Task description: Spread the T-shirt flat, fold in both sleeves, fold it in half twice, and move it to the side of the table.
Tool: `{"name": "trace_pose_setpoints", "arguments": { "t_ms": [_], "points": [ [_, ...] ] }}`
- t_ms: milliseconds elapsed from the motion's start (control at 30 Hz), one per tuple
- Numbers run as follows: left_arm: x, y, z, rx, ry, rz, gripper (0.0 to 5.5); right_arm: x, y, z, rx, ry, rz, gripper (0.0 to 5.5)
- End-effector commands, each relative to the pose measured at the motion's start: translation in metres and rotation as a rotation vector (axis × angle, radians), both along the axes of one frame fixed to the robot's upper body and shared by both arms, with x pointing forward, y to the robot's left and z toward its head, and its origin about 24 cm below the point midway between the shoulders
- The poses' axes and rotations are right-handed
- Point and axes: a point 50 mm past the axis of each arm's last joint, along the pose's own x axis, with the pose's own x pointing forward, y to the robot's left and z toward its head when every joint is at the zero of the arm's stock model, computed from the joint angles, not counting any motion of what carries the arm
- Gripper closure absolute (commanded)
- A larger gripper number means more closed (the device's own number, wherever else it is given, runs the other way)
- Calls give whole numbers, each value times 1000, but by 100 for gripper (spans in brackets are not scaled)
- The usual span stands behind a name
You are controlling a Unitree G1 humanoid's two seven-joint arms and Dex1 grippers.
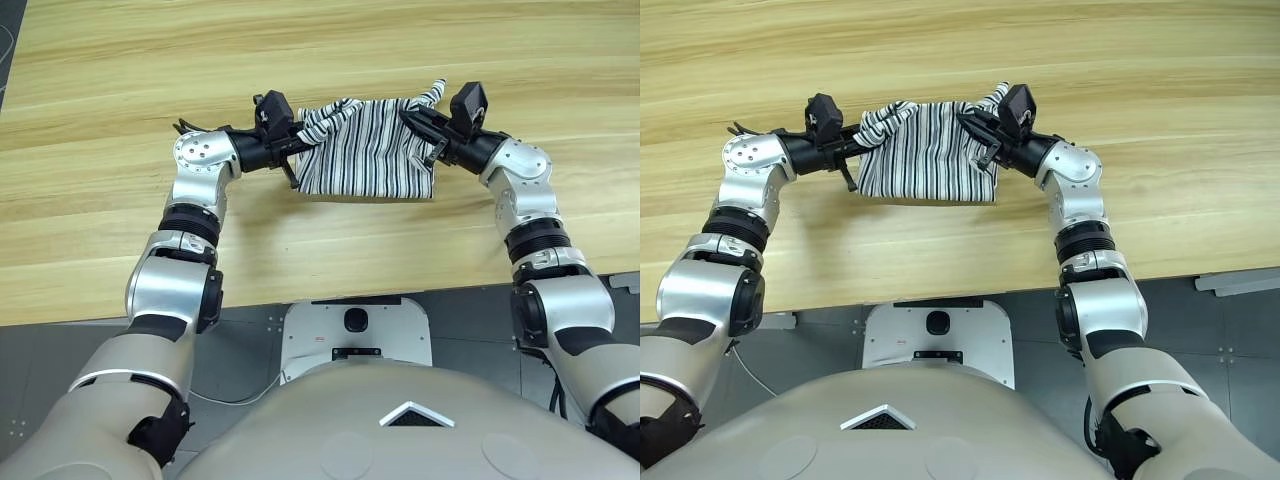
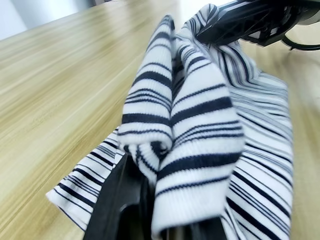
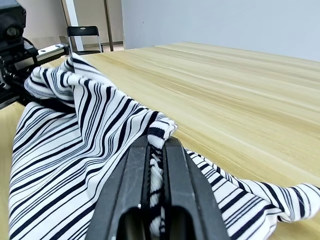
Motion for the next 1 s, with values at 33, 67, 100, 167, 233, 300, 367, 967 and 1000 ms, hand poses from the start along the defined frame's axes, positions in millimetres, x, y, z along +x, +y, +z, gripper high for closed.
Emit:
{"name": "trace_pose_setpoints", "arguments": {
  "t_ms": [33,67,100,167,233,300,367,967,1000],
  "points": [
    [10,-2,-2,80,11,94,508,12,3,3,-65,4,-86,505],
    [11,-2,-4,96,23,125,499,13,3,1,-93,14,-102,496],
    [12,-2,-5,107,31,145,480,13,3,0,-111,12,-111,473],
    [15,-1,-4,103,23,193,443,16,2,0,-115,8,-170,429],
    [22,3,2,83,-11,276,414,22,-3,2,-106,-3,-271,396],
    [29,10,11,64,-49,377,379,26,-8,4,-108,-29,-368,356],
    [34,18,17,16,-59,458,376,30,-11,9,-94,-63,-437,321],
    [-11,71,31,-602,-513,1176,376,5,61,4,-151,-229,24,84],
    [-16,70,32,-625,-540,1178,376,4,63,1,-136,-199,26,84]
  ]
}}
